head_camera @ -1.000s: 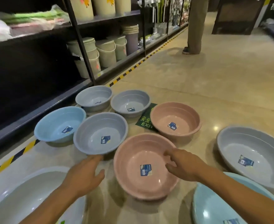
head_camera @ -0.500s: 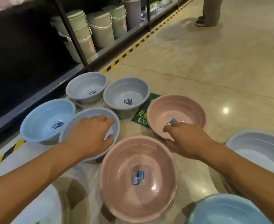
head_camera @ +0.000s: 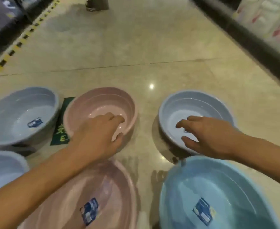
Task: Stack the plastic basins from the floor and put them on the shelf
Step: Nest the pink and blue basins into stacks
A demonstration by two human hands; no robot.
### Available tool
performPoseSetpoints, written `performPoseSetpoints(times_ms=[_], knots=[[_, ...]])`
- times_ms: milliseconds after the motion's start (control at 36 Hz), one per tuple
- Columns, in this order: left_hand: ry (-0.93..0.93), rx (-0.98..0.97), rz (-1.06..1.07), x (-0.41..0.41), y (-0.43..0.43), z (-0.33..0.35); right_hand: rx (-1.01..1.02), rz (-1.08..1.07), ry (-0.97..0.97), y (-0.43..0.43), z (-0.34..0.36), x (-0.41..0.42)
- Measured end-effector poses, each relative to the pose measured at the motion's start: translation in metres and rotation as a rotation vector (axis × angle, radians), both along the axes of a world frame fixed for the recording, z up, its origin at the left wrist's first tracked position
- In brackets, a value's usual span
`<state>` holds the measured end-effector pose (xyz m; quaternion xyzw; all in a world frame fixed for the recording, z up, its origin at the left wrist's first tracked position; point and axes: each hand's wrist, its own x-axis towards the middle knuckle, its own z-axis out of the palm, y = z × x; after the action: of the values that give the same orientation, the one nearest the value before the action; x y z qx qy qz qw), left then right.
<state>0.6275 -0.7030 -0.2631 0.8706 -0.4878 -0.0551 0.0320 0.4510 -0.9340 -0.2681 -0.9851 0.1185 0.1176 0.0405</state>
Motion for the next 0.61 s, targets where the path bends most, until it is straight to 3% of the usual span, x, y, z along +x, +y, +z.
performPoseSetpoints(times_ms=[167, 306, 528, 611], knots=[[0.086, -0.083, -0.249, -0.075, -0.076, -0.070, -0.047, -0.319, 0.039, -0.041, -0.038, -0.138], [0.107, -0.008, -0.365, -0.131, -0.071, -0.116, 0.034, -0.522, 0.055, -0.029, -0.072, -0.230], [0.090, 0.093, -0.226, -0.164, -0.014, -0.142, 0.201, -0.713, 0.064, -0.005, -0.134, -0.303], [0.169, 0.160, -0.168, -0.169, -0.005, -0.152, 0.304, -0.745, -0.007, 0.001, -0.150, -0.311]])
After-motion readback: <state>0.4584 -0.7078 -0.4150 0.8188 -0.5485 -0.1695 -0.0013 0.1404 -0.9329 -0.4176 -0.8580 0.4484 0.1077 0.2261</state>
